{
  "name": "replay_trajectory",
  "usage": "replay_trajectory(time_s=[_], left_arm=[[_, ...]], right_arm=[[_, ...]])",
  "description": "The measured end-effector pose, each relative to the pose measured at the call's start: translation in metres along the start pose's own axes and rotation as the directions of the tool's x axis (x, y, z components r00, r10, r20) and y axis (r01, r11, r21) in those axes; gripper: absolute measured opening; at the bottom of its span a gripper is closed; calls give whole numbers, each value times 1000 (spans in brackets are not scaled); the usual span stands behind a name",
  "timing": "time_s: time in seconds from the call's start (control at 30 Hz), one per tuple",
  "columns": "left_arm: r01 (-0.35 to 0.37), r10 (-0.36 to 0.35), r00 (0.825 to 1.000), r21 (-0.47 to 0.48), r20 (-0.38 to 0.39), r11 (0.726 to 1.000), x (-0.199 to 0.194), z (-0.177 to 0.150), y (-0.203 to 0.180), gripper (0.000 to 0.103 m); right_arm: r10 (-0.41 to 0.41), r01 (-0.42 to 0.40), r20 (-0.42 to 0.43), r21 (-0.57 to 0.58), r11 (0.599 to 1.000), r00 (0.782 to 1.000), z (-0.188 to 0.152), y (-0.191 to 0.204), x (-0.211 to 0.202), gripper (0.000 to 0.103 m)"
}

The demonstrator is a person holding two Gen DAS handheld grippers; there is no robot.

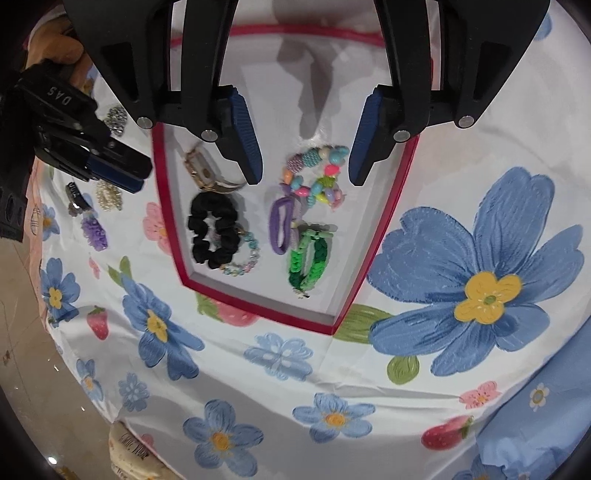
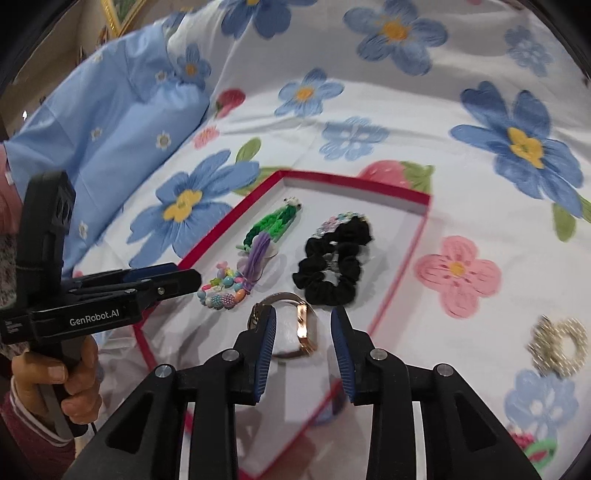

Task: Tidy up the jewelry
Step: 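Open both tools to release the bracelet and watch, then withdraw, then grasp the silver chain with the left tool while the right tool grasps the green hair tie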

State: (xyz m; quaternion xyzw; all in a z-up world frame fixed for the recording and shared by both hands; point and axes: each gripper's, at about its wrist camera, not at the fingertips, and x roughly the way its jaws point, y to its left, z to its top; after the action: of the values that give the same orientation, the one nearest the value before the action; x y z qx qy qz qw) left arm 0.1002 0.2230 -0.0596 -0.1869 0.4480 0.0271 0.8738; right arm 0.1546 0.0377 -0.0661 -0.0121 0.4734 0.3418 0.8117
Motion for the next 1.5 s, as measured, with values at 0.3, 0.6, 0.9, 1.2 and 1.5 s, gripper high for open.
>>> replay_trajectory(time_s=[0.3, 0.6, 0.9, 1.2, 1.5], left_arm=[[42, -43, 998, 29, 52, 999, -32, -13, -34, 71], [89, -92, 995, 90, 37, 992, -39, -28, -72, 75], [124, -128, 992, 149, 12, 981, -42, -41, -107, 75], [147, -145, 989, 216, -26, 965, -36, -53, -142, 76], [169, -144, 984, 303, -102, 938, -11, -67, -173, 76]], right_arm=[[-51, 41, 95, 97, 994, 994, -25, -31, -71, 43], [-155, 113, 178, 226, 968, 972, -60, -76, -133, 55], [-224, 159, 208, 291, 944, 952, -88, -104, -171, 58], [-242, 169, 197, 328, 929, 950, -112, -121, -186, 58], [-212, 150, 145, 351, 924, 966, -128, -136, -166, 58]])
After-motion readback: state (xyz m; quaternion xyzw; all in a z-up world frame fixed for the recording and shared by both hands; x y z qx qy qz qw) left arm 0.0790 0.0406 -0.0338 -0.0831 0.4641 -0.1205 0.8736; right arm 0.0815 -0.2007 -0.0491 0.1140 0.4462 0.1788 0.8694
